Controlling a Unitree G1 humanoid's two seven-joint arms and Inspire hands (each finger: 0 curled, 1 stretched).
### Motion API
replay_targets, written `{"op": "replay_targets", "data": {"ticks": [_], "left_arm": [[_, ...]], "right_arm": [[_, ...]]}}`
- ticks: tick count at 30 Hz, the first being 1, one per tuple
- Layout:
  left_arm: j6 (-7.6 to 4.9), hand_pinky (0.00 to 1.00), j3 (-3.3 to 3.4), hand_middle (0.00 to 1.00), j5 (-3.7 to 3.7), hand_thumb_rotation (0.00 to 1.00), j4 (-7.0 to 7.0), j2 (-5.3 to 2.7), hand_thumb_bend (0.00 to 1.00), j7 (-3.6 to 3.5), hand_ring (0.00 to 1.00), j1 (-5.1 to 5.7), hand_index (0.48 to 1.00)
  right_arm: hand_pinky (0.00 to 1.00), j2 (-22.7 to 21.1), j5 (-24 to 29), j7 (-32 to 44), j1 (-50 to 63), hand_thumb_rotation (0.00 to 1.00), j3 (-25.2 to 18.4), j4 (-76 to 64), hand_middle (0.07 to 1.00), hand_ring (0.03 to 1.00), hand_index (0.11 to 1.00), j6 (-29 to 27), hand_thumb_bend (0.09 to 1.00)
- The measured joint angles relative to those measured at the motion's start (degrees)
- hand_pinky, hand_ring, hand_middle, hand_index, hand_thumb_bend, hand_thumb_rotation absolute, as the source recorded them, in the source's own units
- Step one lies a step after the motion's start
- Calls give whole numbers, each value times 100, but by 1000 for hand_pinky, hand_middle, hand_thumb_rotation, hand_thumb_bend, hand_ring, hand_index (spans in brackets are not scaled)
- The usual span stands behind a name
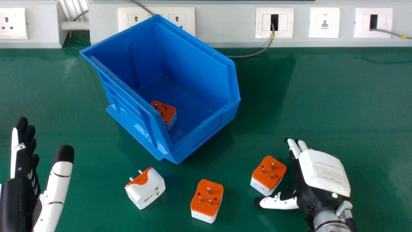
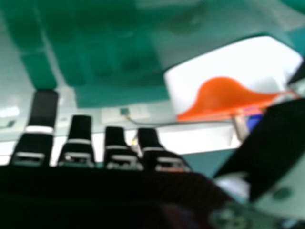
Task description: Pick all objects and put in blue box
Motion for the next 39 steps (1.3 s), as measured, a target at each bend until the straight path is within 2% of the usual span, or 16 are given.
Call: {"op": "replay_targets", "data": {"ticks": [14, 22, 30, 39], "left_arm": [[5, 1000, -4, 1000, 3, 828, -3, 1, 642, 1, 1000, 19, 995], [8, 1000, -18, 1000, 22, 829, -16, 0, 655, 2, 1000, 18, 995], [35, 1000, 6, 1000, 24, 826, -20, 6, 646, 5, 1000, -7, 992], [39, 1000, 24, 1000, 24, 822, -24, 24, 644, 6, 1000, -96, 972]], "right_arm": [[823, -11, -60, 366, -590, 454, 274, 255, 952, 907, 918, 579, 761], [822, -68, -280, 1092, -833, 443, 527, 114, 945, 898, 908, 1057, 760], [820, -158, -491, 1909, -1048, 434, 789, -42, 940, 891, 902, 1442, 761], [816, -245, -570, 2823, -1236, 453, 943, -342, 936, 881, 903, 1824, 770]]}}
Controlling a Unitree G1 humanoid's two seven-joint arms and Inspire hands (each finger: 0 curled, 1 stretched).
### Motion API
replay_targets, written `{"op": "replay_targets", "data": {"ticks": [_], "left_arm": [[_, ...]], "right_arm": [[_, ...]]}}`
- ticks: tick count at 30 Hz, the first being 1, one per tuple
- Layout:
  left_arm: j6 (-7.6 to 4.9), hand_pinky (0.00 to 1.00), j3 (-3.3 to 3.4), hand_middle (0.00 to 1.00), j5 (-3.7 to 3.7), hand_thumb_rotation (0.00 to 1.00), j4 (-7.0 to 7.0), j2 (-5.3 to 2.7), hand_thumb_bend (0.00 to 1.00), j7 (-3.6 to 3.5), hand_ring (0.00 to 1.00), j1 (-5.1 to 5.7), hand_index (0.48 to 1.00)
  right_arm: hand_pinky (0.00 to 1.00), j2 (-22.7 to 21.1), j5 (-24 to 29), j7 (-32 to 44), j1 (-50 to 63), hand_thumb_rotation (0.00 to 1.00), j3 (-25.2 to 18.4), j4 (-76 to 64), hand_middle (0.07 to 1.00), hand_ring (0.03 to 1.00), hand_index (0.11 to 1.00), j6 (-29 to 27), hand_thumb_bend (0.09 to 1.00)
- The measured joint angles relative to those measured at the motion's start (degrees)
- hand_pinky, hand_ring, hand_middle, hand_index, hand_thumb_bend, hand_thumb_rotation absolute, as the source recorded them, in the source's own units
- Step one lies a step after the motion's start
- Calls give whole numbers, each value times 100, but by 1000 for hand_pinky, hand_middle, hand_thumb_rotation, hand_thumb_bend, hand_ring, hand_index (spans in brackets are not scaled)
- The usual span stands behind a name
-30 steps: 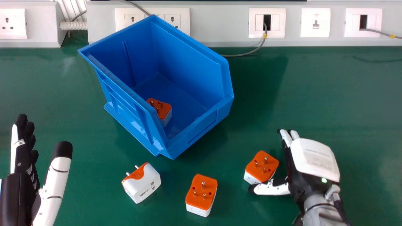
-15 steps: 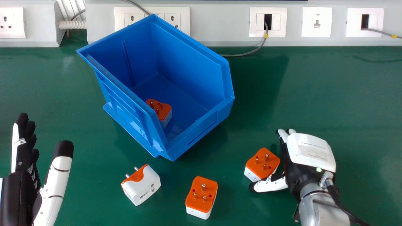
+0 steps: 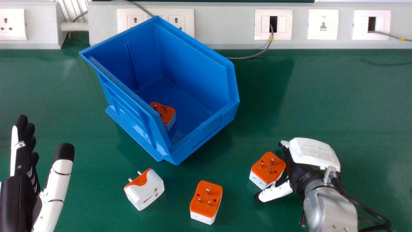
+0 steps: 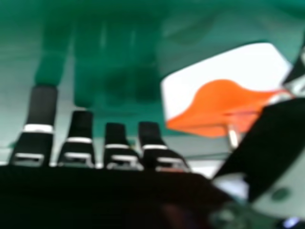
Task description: Pick all objects and put in blue box
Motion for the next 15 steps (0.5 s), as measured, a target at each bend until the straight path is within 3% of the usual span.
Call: {"op": "replay_targets", "data": {"ticks": [5, 15], "left_arm": [[-2, 1000, 9, 1000, 0, 822, 0, 24, 642, 0, 1000, -36, 967], [-2, 1000, 26, 1000, -5, 819, 16, 36, 628, -3, 1000, -38, 963]], "right_arm": [[816, -10, -96, 414, -104, 441, 35, -94, 932, 878, 901, 141, 772], [804, -9, -129, 418, -114, 420, 38, -92, 920, 866, 893, 116, 768]]}}
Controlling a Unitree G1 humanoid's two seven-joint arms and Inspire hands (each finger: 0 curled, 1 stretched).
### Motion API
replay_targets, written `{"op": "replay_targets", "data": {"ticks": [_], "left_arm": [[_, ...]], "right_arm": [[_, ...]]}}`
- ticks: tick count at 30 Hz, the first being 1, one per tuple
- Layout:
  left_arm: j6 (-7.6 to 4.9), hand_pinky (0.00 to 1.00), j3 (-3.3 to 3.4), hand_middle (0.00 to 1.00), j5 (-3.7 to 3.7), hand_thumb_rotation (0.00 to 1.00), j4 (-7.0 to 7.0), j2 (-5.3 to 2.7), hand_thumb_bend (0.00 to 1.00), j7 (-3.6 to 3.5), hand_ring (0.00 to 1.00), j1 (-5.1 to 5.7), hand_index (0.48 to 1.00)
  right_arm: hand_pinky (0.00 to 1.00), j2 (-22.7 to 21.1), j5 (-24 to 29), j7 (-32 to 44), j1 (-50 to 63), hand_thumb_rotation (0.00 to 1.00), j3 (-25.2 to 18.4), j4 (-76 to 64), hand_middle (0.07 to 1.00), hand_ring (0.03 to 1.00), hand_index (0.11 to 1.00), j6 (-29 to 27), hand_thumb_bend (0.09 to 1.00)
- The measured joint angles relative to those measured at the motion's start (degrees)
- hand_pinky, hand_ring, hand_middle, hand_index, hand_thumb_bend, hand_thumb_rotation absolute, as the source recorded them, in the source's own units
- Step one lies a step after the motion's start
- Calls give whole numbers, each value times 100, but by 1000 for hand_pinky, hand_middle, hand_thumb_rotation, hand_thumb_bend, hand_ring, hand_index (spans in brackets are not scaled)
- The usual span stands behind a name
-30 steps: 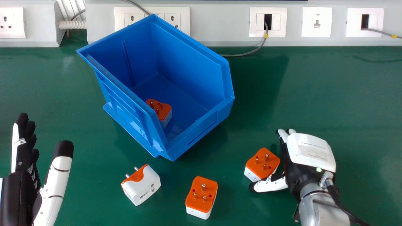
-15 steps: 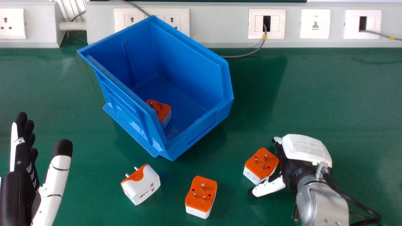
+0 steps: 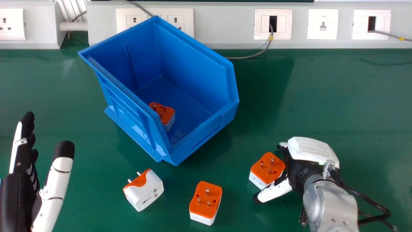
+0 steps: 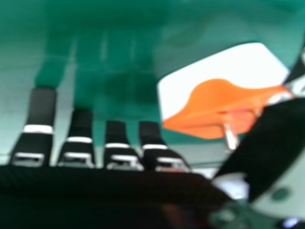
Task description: Pick all objects and put in blue box
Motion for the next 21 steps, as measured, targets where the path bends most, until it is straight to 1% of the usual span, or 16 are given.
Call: {"op": "replay_targets", "data": {"ticks": [6, 12, 17, 21], "left_arm": [[0, 1000, 0, 1000, 3, 819, 0, 0, 625, 0, 1000, 21, 963], [1, 1000, 0, 1000, 4, 818, -4, 7, 621, -1, 1000, 20, 963], [0, 1000, 4, 1000, 3, 818, -5, 9, 618, -1, 1000, 74, 963], [0, 1000, 7, 1000, 2, 818, -4, 13, 619, -1, 1000, 100, 963]], "right_arm": [[788, 59, -5, -51, -117, 415, 20, 176, 913, 858, 886, -4, 766], [782, 143, -28, -50, -399, 423, 139, 552, 910, 857, 885, 33, 771], [757, 193, -92, 11, -657, 456, 323, 909, 904, 844, 881, 91, 783], [752, 269, -91, 13, -824, 466, 355, 1156, 903, 840, 874, 147, 784]]}}
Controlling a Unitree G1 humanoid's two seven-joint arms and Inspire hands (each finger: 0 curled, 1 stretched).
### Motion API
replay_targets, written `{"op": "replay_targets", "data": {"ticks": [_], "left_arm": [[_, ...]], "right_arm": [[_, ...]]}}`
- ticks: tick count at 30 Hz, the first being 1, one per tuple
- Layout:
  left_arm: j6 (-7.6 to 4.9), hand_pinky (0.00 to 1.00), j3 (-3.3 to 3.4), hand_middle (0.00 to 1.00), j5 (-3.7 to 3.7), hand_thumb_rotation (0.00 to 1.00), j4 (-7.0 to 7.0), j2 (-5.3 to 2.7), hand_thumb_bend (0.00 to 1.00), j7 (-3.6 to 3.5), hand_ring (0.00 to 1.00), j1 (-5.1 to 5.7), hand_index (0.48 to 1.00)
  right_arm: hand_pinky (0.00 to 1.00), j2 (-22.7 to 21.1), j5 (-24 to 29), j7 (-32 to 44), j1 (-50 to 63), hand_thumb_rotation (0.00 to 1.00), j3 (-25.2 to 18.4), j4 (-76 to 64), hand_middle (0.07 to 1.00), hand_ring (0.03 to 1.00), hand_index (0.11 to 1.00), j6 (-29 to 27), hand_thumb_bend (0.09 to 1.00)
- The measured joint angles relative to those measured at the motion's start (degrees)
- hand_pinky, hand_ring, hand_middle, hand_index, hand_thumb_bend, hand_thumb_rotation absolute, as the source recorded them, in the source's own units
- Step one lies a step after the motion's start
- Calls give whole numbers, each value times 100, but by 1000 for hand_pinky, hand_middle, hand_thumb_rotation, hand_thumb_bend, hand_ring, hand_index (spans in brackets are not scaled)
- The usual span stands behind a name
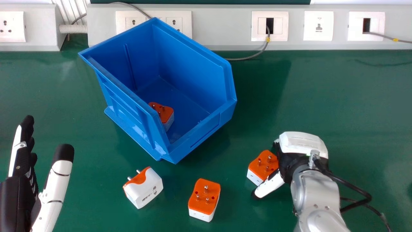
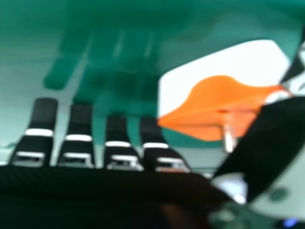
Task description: Pick all objects and put in blue box
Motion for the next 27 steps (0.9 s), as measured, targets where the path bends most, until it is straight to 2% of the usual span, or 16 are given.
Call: {"op": "replay_targets", "data": {"ticks": [10, 20, 27], "left_arm": [[18, 1000, -2, 1000, 0, 820, -11, 0, 630, 3, 1000, 4, 963], [114, 1000, -2, 1000, -1, 819, -27, 0, 624, 3, 1000, 2, 963], [116, 1000, -3, 1000, -5, 819, -30, 0, 626, 1, 1000, 0, 966]], "right_arm": [[753, 121, 0, -76, -70, 464, -2, 149, 901, 837, 869, 114, 775], [754, 141, 1, -46, -103, 465, 26, 155, 900, 836, 871, 151, 763], [752, 195, 1, -3, -172, 465, 48, 201, 900, 836, 866, 262, 761]]}}
